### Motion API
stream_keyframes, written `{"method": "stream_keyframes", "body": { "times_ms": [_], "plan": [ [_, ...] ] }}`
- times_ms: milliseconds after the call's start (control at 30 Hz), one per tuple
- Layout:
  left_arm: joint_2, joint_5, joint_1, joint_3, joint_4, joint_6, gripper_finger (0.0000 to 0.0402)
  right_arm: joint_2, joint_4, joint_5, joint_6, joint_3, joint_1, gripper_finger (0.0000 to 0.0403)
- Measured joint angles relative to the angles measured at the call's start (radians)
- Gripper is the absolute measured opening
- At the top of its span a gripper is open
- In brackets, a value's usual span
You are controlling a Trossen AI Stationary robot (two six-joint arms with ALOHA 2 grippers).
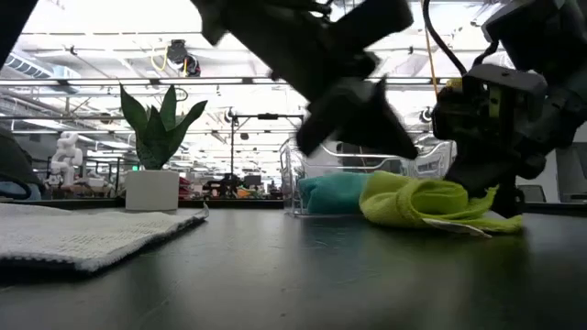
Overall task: Fold microfiber towels
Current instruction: Put the green towel into the bin
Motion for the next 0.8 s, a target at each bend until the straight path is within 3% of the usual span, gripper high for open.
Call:
{"method": "stream_keyframes", "body": {
  "times_ms": [233,500,633,800],
  "plan": [
    [-0.056,-0.06,-0.039,-0.002,-0.253,-0.121,0.0004,-0.004,0.057,0.004,-0.08,0.001,0.0,0.0005],
    [-0.054,-0.068,-0.018,-0.081,-0.295,-0.211,0.0003,-0.119,0.057,0.004,-0.169,0.006,0.0,0.0004],
    [-0.054,-0.068,-0.001,-0.095,-0.29,-0.24,0.0013,-0.23,-0.038,0.006,-0.238,0.04,-0.005,0.0004],
    [-0.054,-0.069,0.005,-0.112,-0.3,-0.251,0.0008,-0.362,-0.31,0.011,-0.308,0.123,-0.061,0.0004]
  ]
}}
